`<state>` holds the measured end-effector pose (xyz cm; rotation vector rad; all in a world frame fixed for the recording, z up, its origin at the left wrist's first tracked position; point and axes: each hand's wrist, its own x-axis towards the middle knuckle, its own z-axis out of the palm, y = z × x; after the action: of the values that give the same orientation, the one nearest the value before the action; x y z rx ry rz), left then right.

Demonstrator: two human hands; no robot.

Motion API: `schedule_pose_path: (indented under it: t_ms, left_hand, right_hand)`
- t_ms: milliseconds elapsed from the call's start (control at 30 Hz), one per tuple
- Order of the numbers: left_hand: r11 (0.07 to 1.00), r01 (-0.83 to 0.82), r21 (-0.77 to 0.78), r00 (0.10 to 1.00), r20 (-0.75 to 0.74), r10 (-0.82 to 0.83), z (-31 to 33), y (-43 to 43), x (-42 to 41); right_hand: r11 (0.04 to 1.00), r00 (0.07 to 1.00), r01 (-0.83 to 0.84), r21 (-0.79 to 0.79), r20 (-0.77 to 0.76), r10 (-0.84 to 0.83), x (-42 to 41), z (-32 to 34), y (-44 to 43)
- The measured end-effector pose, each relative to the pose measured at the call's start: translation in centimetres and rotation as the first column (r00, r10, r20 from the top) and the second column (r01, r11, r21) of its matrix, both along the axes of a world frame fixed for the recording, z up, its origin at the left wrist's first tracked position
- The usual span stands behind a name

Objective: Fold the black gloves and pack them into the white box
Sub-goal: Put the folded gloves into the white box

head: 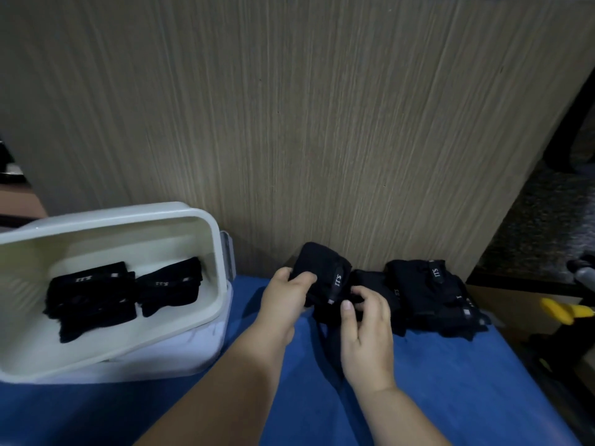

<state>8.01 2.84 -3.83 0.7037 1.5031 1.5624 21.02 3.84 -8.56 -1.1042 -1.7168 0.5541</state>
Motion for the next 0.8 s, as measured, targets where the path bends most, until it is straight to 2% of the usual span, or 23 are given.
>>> schedule_pose_path:
  t_ms: [100,167,267,367,533,667,800]
  left_hand:
    - [0.999,0.032,-0.007,0.999,0.022,-0.032,0.6,-1.5,-0.9]
    - [0.997,0.071,-0.018,0.997,0.035,-0.071,0.8,-2.6,-1.8]
    - [0.991,0.13,-0.02,0.989,0.075,-0.128,0.8,-4.3,-3.4]
    - [0.987,0.159,-0.016,0.98,0.124,-0.156,0.7,-5.8,-5.0]
    - [0.988,0.157,-0.014,0.974,0.167,-0.152,0.6,-8.1,-7.7]
    - [0.988,0.154,-0.024,0.978,0.147,-0.149,1.0,-9.7,-10.0]
    - [0.993,0.109,-0.041,0.988,0.115,-0.104,1.3,-10.9,-12.3]
  right_hand:
    - [0.99,0.986,-0.058,-0.13,-0.162,0.036,-0.4,1.3,-0.6]
    - [0.956,0.96,-0.158,-0.247,-0.265,0.09,-0.9,2.3,-0.9]
    - [0.859,0.889,-0.328,-0.393,-0.435,0.141,-2.0,3.2,-1.4]
    - [0.756,0.839,-0.432,-0.491,-0.528,0.136,-3.2,3.3,-1.5]
    - [0.561,0.722,-0.638,-0.527,-0.664,0.197,-5.8,3.8,-2.7]
    - [0.432,0.673,-0.716,-0.549,-0.707,0.218,-7.9,4.2,-3.9]
    - [0.415,0.67,-0.722,-0.553,-0.708,0.222,-10.5,4.4,-4.7]
